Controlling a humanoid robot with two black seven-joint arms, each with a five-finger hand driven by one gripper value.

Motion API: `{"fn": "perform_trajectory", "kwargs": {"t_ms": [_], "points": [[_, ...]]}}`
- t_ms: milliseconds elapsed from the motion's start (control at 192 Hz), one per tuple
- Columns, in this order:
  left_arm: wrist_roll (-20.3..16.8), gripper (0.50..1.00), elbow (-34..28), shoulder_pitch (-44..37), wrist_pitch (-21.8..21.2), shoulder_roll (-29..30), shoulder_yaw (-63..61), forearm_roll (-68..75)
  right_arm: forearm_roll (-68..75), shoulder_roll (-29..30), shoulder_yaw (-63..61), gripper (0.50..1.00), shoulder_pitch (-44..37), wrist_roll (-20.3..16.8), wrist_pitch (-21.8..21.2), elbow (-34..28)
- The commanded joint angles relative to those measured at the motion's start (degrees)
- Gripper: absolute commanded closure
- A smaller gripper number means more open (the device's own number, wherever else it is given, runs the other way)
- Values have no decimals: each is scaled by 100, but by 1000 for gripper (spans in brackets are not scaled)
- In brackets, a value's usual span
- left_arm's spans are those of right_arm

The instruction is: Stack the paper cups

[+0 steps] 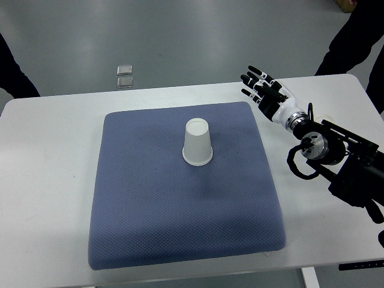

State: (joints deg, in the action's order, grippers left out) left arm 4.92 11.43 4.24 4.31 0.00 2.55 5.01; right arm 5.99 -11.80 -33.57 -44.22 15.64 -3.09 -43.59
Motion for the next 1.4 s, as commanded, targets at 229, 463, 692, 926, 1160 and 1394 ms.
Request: {"fn": "perform_trajectory", "kwargs": {"t_ms": [229, 463, 692, 926, 1160, 1394], "points": [[0, 500, 0, -2, 0, 0, 0, -1, -2, -6, 9, 587, -8, 0, -7, -9], [-9, 500, 0, -2, 0, 0, 0, -9, -423, -94, 0, 585, -61, 0, -7, -62], [-9, 500, 8, -2, 35, 0, 0, -9, -582, -578, 387, 587, -491, -53, -210, -255], [-9, 500, 79, -2, 35, 0, 0, -9, -590, -1263, 2557, 587, -1696, -79, -421, -317], [-9, 500, 290, -2, 52, 0, -9, -9, -1293, -1755, 6045, 587, -4050, -404, -983, -615], [-9, 500, 378, -2, 44, 0, -9, -1, -2445, -1518, 8402, 587, -5624, -466, -1396, -1284]]}}
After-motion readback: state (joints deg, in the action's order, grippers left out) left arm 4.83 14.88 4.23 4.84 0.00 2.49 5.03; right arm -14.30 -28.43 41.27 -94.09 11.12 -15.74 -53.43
